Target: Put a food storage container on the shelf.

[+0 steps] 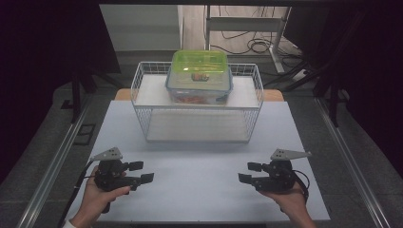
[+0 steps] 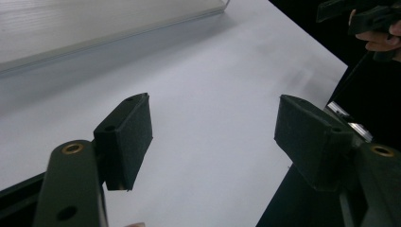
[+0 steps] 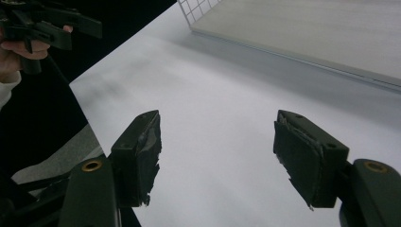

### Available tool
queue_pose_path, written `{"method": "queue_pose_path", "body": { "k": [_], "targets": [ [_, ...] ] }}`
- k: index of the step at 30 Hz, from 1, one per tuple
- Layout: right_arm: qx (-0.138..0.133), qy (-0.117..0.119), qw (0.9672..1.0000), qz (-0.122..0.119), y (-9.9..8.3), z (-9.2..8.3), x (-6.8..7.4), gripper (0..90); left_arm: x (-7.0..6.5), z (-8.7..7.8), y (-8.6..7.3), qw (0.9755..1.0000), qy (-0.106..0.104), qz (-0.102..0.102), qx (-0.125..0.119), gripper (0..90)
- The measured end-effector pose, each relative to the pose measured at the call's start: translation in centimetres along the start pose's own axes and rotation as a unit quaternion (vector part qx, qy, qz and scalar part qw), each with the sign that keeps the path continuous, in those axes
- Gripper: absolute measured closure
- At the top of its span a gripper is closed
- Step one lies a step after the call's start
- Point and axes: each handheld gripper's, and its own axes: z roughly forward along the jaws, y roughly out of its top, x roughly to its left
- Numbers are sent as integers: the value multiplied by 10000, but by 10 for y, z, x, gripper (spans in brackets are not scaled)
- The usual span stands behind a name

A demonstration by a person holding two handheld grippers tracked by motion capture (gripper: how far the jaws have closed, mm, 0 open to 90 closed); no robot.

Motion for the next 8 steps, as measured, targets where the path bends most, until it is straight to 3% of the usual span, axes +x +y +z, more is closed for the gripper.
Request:
{"method": "queue_pose_path", "body": {
  "k": [4, 8],
  "targets": [
    [72, -102, 9999, -29, -15, 5, -3, 296, 5, 1, -6, 9999, 24, -104, -1, 278],
    [34, -164, 9999, -37, -18, 4, -4, 285, 6, 3, -8, 9999, 35, -113, 68, 276]
  ]
}}
